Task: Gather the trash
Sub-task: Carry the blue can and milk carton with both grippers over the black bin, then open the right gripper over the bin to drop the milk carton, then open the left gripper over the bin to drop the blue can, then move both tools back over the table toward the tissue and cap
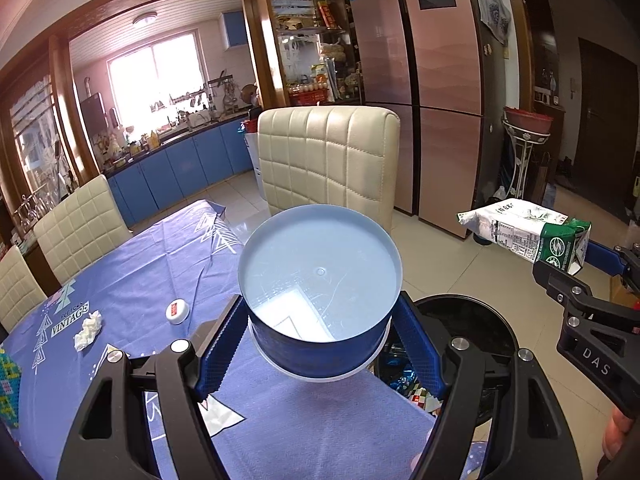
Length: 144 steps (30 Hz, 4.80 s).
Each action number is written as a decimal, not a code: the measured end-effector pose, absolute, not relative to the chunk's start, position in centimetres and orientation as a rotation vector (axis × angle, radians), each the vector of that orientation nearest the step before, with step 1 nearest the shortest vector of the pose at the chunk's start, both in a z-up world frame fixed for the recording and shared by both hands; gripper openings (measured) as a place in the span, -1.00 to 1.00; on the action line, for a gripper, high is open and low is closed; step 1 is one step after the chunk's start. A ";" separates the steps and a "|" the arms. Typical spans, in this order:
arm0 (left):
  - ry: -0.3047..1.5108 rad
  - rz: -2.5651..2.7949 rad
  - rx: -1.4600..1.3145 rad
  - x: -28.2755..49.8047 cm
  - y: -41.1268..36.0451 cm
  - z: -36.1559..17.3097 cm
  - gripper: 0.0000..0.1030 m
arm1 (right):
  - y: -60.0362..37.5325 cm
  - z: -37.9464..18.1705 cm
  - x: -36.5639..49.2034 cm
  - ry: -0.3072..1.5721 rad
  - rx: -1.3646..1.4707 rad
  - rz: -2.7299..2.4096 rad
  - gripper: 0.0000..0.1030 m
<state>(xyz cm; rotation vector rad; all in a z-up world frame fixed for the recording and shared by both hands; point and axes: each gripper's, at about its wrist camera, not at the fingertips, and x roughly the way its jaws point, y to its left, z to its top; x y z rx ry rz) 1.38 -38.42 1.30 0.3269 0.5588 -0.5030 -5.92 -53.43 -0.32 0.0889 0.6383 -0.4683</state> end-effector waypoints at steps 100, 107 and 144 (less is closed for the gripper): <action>0.671 -0.660 0.370 2.0 -49.7 -2.2 0.71 | -63.6 -5.4 -6.0 0.736 0.235 -0.569 -0.10; 0.666 -0.626 0.322 3.2 -46.3 -1.3 0.71 | -60.9 -4.3 -4.9 0.693 0.202 -0.557 0.51; 0.725 -0.208 0.113 16.9 -16.7 -2.7 0.71 | -34.3 -4.9 14.6 0.810 -0.049 -0.189 0.82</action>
